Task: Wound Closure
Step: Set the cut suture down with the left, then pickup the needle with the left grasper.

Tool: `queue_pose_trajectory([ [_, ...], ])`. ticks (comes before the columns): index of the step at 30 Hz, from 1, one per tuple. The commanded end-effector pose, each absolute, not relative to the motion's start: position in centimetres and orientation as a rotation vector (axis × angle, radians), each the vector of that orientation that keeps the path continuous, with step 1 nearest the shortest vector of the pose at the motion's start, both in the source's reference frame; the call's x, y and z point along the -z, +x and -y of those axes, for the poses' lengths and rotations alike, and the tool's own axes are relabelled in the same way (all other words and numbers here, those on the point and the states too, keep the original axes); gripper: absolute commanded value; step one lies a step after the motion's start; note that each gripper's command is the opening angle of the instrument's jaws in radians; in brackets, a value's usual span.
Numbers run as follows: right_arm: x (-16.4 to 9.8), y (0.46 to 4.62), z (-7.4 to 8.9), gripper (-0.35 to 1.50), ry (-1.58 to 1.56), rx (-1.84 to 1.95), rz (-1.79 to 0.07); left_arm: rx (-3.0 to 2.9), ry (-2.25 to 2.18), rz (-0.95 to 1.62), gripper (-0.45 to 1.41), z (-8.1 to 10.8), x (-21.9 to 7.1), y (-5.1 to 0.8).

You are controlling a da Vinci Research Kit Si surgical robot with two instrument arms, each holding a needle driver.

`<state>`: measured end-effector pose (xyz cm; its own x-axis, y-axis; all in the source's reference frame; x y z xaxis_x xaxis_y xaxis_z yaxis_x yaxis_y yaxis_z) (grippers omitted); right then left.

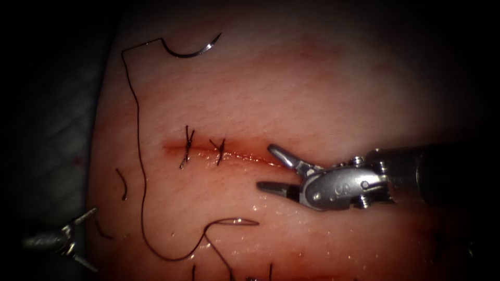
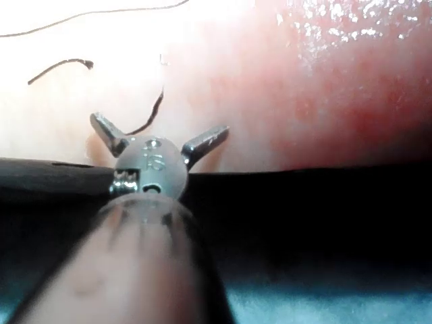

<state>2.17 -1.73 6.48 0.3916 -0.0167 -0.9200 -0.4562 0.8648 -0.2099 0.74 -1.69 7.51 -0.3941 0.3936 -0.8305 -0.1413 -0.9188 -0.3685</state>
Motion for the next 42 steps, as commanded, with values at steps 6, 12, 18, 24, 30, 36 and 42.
queue_pose_trajectory([
  [6,-6.5,2.23,1.8,1.38,-0.474,-0.293,-1.144,-2.300,-1.559,0.361,1.40,1.7,-7.5,0.62],
  [12,-6.5,2.22,1.7,1.41,-0.472,-0.300,-1.116,-2.247,-1.625,0.315,1.40,1.5,-7.2,0.65],
  [18,-6.4,2.19,1.5,1.48,-0.363,-0.252,-0.951,-2.190,-1.572,0.237,1.28,1.0,-6.7,0.46],
  [24,-6.3,2.08,1.4,1.48,-0.350,-0.238,-0.916,-2.201,-1.491,0.281,1.14,0.6,-6.7,0.23],
  [30,-6.3,1.94,1.4,1.48,-0.277,-0.237,-0.900,-2.180,-1.359,0.319,1.13,0.1,-6.9,-0.17],
  [36,-6.3,1.71,1.3,1.41,-0.184,-0.328,-0.863,-2.192,-1.167,0.262,1.16,-0.4,-7.0,-0.59],
  [42,-6.2,1.49,1.3,1.43,-0.174,-0.369,-0.798,-2.191,-1.083,0.222,1.18,-1.0,-7.0,-0.93],
])
